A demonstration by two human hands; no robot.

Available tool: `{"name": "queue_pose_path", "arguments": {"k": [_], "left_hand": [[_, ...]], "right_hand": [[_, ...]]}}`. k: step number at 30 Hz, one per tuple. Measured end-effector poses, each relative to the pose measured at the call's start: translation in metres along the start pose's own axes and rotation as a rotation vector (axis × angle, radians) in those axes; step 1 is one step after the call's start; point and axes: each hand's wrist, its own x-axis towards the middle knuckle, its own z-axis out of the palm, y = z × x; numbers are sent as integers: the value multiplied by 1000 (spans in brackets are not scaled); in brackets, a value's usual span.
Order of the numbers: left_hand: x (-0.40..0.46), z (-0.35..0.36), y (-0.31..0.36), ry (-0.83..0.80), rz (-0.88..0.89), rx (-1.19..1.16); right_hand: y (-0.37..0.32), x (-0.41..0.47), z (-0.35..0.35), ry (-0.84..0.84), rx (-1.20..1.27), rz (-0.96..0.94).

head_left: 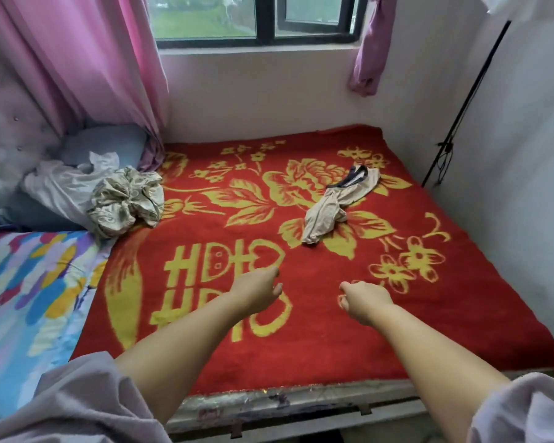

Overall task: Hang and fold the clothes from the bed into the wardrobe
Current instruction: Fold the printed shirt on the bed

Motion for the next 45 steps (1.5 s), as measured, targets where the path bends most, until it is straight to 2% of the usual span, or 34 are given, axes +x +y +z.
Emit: {"name": "queue_pose_path", "arguments": {"k": [8, 12, 16, 21, 24, 29, 33, 35, 38, 41, 43, 45], "left_hand": [[181, 26, 27, -128, -77, -43], [255, 66, 26, -198, -87, -55], [344, 132, 12, -200, -156, -132], [427, 216, 5, -6, -259, -243], [448, 246, 1, 39, -232, -148], [495, 263, -7, 293, -2, -55], [541, 250, -2, 256, -69, -55], [555, 237, -1, 258, -96, -160], [544, 218, 4, 149, -92, -192], [495, 208, 6, -60, -46, -163], [448, 197, -4, -144, -36, -220], [405, 173, -15, -162, -97, -372]], "right_hand": [[105, 154, 29, -180, 29, 9], [139, 229, 67, -220, 104, 54], [139, 312, 132, -136, 220, 91], [130, 378, 216, 37, 275, 124], [139, 388, 255, 218, 261, 58], [142, 394, 275, 414, 245, 36], [142, 395, 281, 467, 221, 24], [144, 397, 280, 474, 210, 28], [143, 395, 283, 428, 194, 23], [145, 395, 277, 311, 213, 48], [148, 393, 255, 105, 221, 61], [147, 388, 227, -129, 306, 89]]}}
